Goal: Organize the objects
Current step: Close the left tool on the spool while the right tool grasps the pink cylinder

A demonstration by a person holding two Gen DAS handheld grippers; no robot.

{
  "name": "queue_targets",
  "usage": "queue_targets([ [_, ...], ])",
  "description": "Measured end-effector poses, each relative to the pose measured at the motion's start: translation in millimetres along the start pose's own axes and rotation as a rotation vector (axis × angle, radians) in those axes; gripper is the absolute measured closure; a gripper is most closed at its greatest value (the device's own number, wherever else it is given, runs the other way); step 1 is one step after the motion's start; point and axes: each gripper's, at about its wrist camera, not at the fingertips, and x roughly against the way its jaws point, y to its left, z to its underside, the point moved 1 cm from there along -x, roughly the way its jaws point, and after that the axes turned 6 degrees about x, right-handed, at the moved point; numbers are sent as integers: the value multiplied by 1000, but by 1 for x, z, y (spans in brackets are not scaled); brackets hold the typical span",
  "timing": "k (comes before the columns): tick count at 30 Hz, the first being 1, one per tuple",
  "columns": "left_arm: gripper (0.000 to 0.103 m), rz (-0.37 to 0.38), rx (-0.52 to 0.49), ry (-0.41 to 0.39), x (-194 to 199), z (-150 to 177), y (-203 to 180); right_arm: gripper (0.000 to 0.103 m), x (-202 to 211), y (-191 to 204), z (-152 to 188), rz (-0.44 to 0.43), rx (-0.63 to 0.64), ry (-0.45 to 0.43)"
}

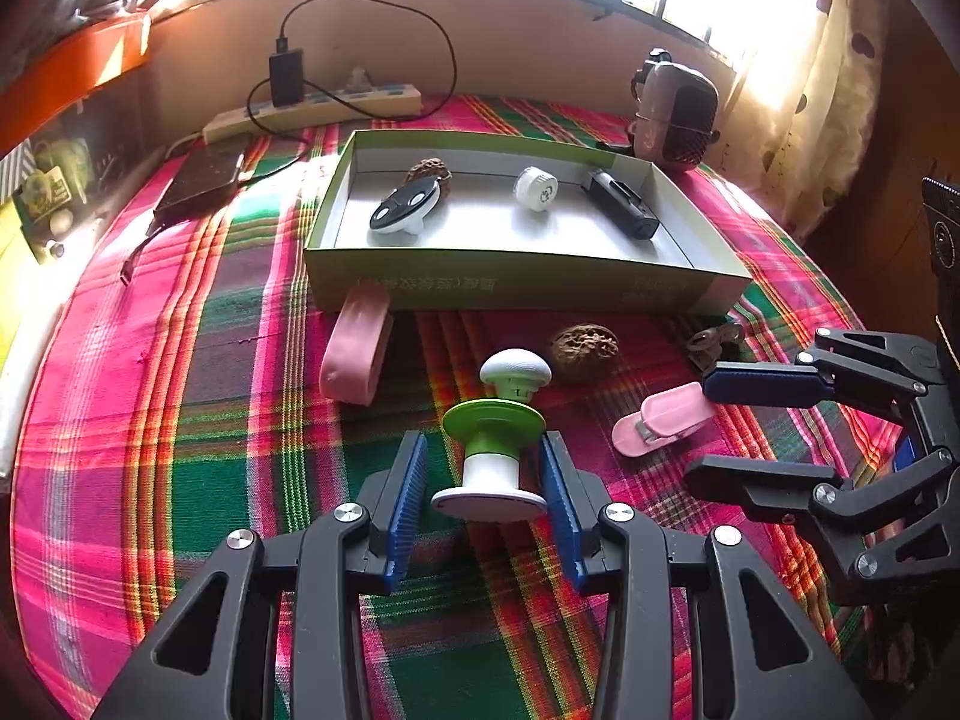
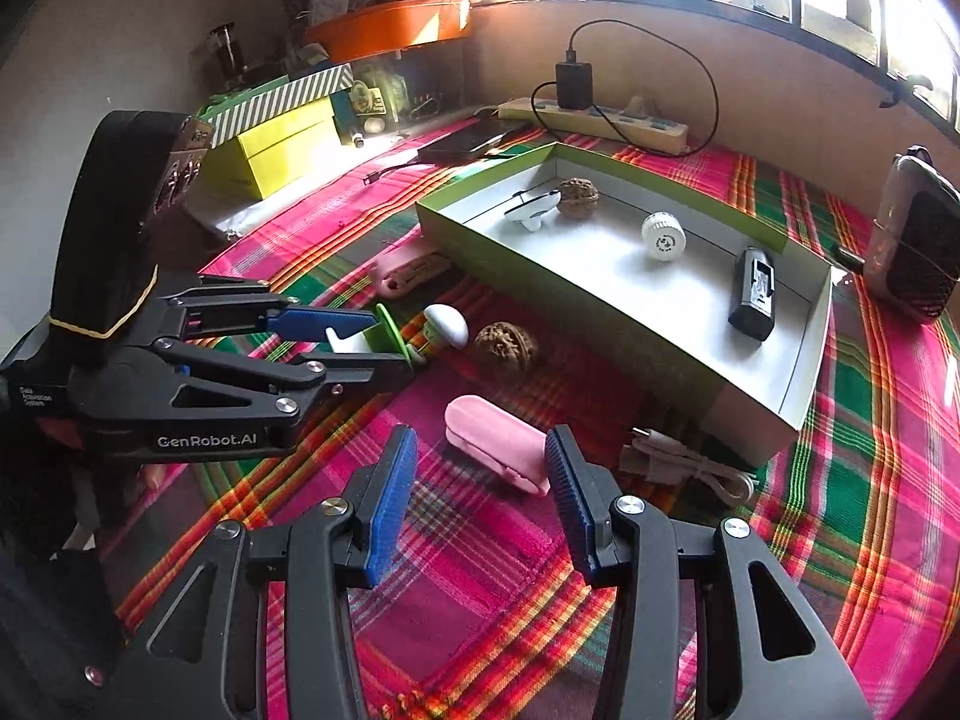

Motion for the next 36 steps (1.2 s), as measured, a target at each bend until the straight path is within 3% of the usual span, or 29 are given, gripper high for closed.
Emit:
queue_targets([
  [2,66,0,1,0,0,0,0,57,2,1,0,-17,4,-10],
  [6,66,1,0,-1,0,0,0,57,-5,-3,-3,52,2,-1],
  [19,66,1,3,-2,0,0,0,57,-18,5,4,-37,13,66],
  [26,66,-6,-1,0,-1,-1,-1,57,-26,9,-3,63,9,68],
  [36,66,-29,-5,-11,-3,-2,-2,57,-29,6,-4,140,-39,54],
])
